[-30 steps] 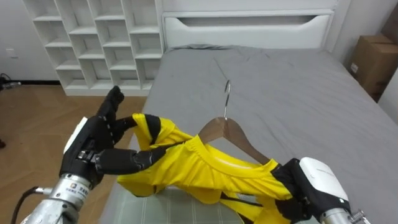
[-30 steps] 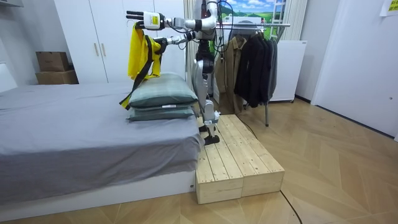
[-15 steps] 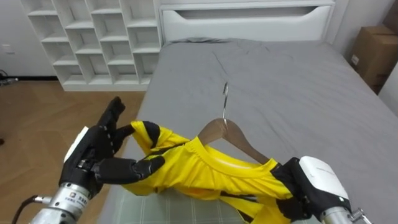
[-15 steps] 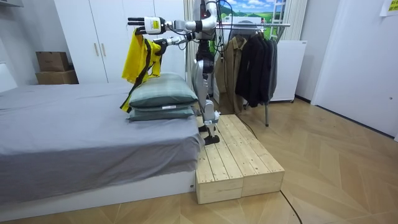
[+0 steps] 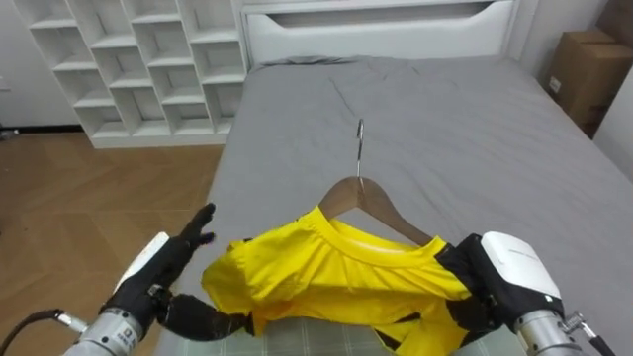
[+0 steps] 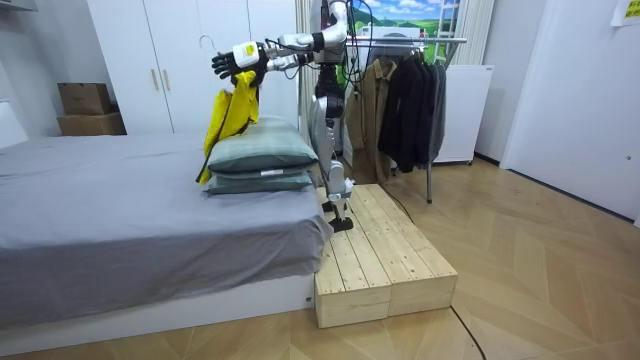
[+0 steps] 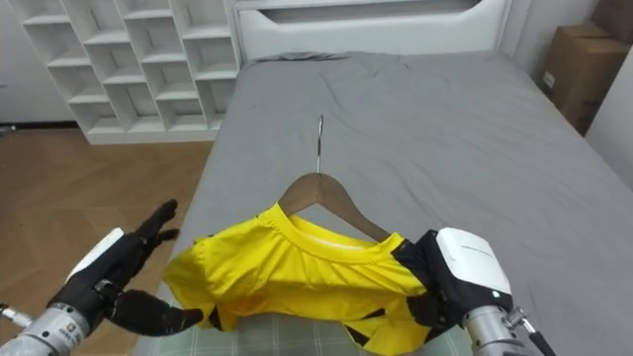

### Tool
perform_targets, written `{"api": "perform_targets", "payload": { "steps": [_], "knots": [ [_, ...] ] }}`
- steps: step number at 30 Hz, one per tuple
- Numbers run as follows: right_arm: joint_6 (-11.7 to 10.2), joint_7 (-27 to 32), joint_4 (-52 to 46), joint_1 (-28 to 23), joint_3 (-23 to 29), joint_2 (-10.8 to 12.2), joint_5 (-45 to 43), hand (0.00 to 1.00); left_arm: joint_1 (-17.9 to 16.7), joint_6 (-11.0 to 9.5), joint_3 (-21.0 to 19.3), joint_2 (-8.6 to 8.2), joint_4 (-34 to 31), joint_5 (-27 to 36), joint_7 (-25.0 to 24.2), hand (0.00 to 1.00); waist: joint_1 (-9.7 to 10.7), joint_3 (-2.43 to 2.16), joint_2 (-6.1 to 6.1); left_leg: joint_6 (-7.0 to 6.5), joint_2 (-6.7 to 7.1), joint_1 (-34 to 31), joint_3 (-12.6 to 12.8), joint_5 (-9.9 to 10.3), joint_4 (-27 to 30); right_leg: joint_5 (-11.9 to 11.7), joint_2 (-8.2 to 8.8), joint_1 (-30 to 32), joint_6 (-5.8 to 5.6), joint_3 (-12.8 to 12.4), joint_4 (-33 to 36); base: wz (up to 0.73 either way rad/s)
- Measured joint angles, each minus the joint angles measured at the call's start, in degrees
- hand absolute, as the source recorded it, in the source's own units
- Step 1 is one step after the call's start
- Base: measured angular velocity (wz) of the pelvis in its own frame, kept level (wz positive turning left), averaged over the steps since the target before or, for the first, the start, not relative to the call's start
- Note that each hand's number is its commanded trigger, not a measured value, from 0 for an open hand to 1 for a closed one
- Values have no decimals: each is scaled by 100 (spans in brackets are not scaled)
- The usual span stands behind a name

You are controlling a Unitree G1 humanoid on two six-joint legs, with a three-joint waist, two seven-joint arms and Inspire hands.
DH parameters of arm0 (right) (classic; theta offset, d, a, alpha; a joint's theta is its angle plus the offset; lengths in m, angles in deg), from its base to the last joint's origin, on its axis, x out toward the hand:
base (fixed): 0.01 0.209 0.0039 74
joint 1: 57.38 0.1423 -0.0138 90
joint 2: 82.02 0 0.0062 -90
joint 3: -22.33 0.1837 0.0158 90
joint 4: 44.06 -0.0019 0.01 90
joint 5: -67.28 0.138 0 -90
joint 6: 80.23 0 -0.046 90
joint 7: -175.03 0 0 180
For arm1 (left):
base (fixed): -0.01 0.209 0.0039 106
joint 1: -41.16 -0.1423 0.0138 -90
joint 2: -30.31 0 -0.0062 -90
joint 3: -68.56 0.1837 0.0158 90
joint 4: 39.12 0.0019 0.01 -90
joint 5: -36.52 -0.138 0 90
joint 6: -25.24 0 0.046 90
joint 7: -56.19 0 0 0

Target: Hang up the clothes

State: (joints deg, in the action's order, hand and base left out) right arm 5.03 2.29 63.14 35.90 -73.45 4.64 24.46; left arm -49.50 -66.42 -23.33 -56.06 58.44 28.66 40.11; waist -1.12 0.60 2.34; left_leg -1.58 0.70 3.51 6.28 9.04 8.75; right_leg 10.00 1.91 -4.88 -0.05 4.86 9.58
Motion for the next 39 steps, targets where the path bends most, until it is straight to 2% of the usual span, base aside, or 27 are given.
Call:
{"api": "perform_targets", "payload": {
  "steps": [5,6,7,9,16,21,23,25,28,30,33,36,39],
  "knots": [
    [119,-84,-1,7,-23,-32,8,100,-55,56,134,7,354,-653,-87,0,52,25,-48,-1,6,26,4,-1,5,11,13,-12,-7,8,21,0],
    [119,-83,-3,28,-23,-35,8,100,-59,63,179,19,516,-814,-103,0,54,53,-93,-1,10,13,6,-1,5,29,16,0,-1,10,21,0],
    [119,-83,-4,30,-21,-34,5,100,-82,97,227,19,656,-942,-119,0,73,57,-141,-1,6,-12,6,-1,8,35,13,22,7,23,21,0],
    [119,-83,-35,30,-14,-35,4,100,-130,129,267,-2,861,-1124,-193,0,77,52,-180,0,4,-26,13,-1,20,37,7,26,8,14,13,0],
    [105,-84,-489,30,2,-37,2,100,-158,144,235,-85,1620,-1305,-247,0,52,41,-177,0,5,-7,21,-1,42,37,4,1,9,-15,21,-1],
    [117,-86,-488,30,2,-45,32,100,-266,176,241,-241,2306,-1293,-191,0,58,31,-195,0,6,-16,16,-1,42,38,5,13,9,-8,23,0],
    [122,-89,-489,30,6,-45,29,100,-313,197,240,-263,2460,-1295,-192,0,52,7,-231,0,4,-37,20,-1,42,39,1,35,8,-12,20,0],
    [181,-107,-490,29,23,-45,28,100,-325,205,234,-273,2760,-1275,-195,0,53,-43,-284,0,3,-15,49,-1,44,39,0,23,8,-13,21,0],
    [236,-118,-620,30,46,-61,13,100,-333,199,221,-276,3223,-1184,-187,0,71,-77,-336,0,3,16,56,-1,43,38,2,-14,9,-13,23,0],
    [209,-117,-699,43,118,-76,0,100,-337,175,201,-326,3604,-1182,-129,0,62,-84,-344,0,2,39,55,-1,41,37,3,-34,9,-17,24,0],
    [218,-111,-720,73,335,-77,3,100,-368,19,172,-383,4120,-953,-25,0,51,-83,-347,2,-3,105,53,1,-29,37,-6,-57,9,-7,27,0],
    [240,-107,-783,75,444,-77,-77,100,-435,-160,-131,-377,4719,-568,-32,0,28,-81,-346,17,-16,161,76,11,-48,37,-27,-103,9,-31,34,-5],
    [279,-107,-1149,76,585,-76,-300,100,-443,-246,-520,-360,5343,-84,-35,0,-29,-68,-365,46,-47,159,118,32,-55,34,-75,-73,15,-124,35,-14]
  ]
}}
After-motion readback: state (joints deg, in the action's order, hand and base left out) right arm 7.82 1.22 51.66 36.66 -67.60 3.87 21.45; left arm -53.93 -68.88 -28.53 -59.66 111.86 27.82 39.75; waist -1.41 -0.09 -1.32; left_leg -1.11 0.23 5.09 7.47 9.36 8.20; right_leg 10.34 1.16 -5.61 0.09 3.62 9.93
